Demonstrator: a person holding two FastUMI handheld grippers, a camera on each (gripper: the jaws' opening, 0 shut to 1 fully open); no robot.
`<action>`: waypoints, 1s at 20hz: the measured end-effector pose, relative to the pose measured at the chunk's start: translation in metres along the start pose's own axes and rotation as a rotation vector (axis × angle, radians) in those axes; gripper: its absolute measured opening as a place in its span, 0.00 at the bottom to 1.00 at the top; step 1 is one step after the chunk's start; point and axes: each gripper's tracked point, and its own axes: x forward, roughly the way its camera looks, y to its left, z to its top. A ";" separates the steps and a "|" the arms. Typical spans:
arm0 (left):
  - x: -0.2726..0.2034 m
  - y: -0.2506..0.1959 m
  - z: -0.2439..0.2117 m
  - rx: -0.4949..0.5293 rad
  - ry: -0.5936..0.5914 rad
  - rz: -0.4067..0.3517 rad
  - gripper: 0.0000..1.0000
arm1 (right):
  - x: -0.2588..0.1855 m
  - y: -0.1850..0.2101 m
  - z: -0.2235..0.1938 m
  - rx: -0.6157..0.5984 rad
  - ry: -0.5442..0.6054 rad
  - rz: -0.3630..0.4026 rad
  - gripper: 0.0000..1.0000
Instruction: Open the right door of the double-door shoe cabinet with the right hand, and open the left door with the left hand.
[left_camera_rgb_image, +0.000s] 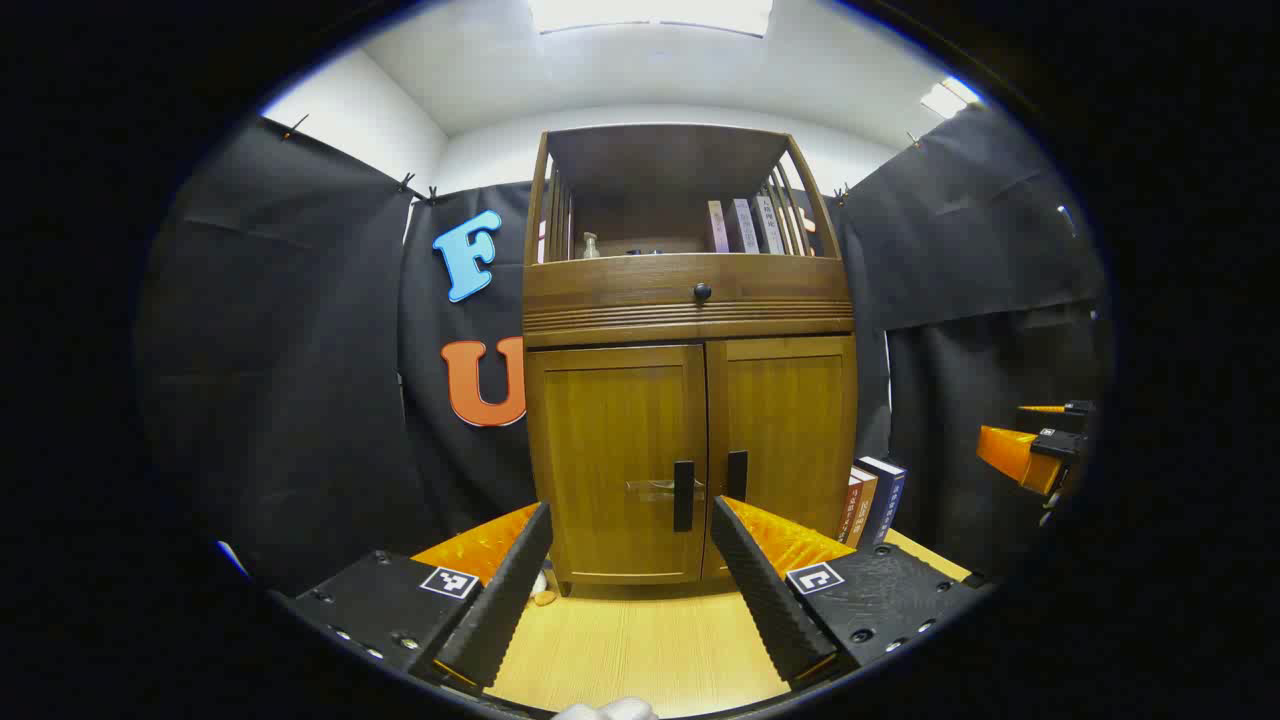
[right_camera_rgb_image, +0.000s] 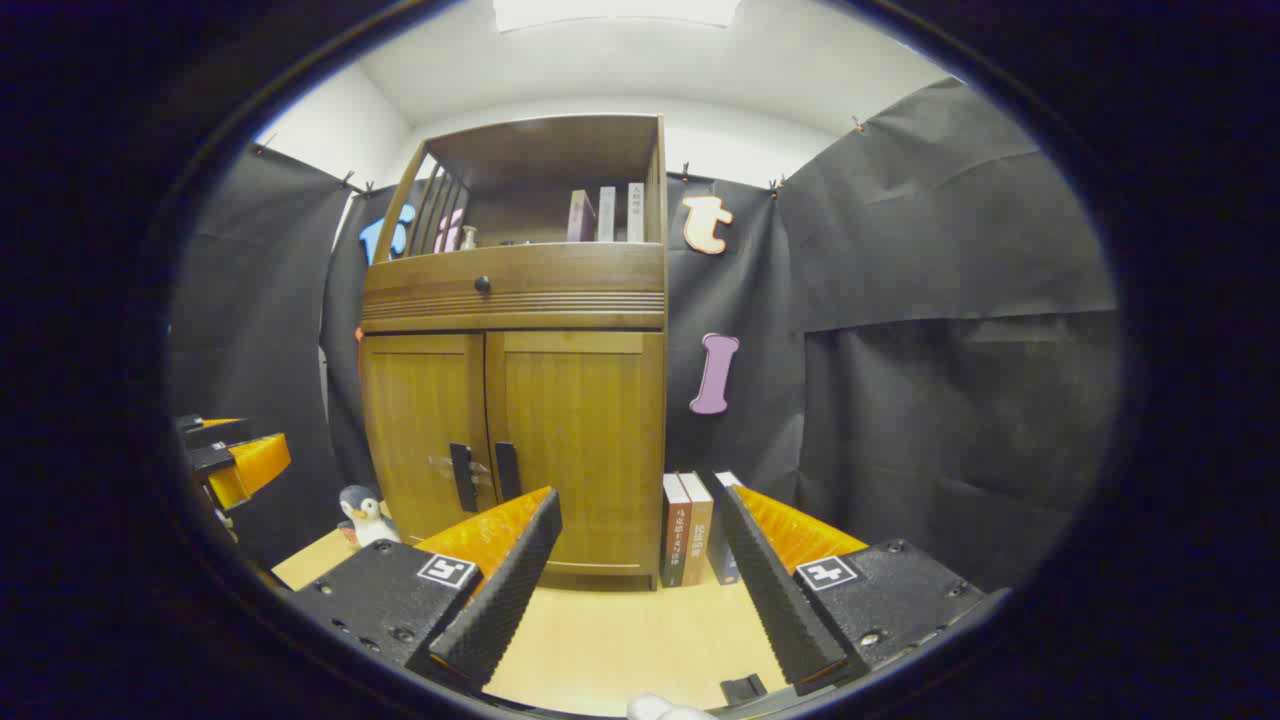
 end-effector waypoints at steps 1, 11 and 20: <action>0.000 0.001 0.000 0.000 -0.002 0.002 0.96 | 0.000 0.001 0.001 -0.001 -0.001 0.001 1.00; 0.001 0.008 -0.001 0.021 -0.001 0.018 0.96 | 0.016 0.016 -0.002 -0.002 0.003 0.024 1.00; -0.009 0.018 -0.003 0.018 0.011 0.036 0.96 | 0.082 0.056 -0.044 -0.031 0.044 0.072 1.00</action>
